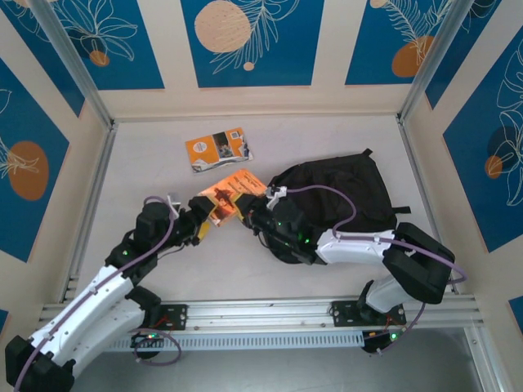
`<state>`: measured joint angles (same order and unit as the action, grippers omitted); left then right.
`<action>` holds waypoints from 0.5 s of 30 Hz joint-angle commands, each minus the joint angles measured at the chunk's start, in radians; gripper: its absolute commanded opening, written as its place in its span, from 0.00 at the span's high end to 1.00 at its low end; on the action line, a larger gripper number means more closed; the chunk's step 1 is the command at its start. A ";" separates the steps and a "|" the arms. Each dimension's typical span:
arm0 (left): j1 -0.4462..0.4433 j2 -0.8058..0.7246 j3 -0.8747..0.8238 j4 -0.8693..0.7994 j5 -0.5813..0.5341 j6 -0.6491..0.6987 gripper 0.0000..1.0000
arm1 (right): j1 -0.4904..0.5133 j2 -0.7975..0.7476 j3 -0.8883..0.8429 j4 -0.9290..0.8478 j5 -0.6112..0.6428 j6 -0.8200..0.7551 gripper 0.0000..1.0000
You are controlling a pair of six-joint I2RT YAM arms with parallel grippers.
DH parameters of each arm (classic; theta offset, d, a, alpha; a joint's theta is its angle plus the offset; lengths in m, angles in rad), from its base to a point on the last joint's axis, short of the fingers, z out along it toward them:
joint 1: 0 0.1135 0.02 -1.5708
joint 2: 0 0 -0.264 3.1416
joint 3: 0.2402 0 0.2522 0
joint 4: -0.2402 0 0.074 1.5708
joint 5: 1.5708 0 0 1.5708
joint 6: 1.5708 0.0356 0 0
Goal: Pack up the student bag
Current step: Pass the book.
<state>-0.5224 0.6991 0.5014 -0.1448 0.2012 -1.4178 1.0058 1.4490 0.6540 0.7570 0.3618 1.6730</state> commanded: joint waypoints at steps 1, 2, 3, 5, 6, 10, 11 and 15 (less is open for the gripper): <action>-0.010 0.026 0.017 0.045 -0.080 -0.016 0.22 | 0.031 -0.046 -0.009 0.088 0.092 -0.007 0.98; -0.011 0.042 0.023 0.060 -0.086 -0.015 0.26 | 0.040 -0.046 -0.013 0.090 0.100 -0.009 0.97; -0.013 0.061 0.032 0.071 -0.090 -0.015 0.32 | 0.048 -0.047 -0.016 0.093 0.109 -0.008 0.97; -0.018 0.096 0.050 0.090 -0.094 -0.010 0.43 | 0.061 -0.044 -0.026 0.102 0.124 -0.007 0.97; -0.021 0.114 0.058 0.098 -0.097 -0.009 0.49 | 0.066 -0.043 -0.032 0.106 0.132 -0.007 0.97; -0.045 0.143 0.079 0.109 -0.117 -0.004 0.82 | 0.071 -0.056 -0.054 0.087 0.160 -0.012 0.96; -0.051 0.142 0.086 0.095 -0.127 0.003 0.90 | 0.070 -0.066 -0.055 0.052 0.164 -0.021 0.93; -0.064 0.107 0.100 0.014 -0.166 0.037 1.00 | 0.062 -0.166 -0.024 -0.234 0.189 -0.153 0.75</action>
<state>-0.5793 0.8341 0.5617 -0.0708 0.1097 -1.4117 1.0634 1.3651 0.6003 0.6685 0.4648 1.6638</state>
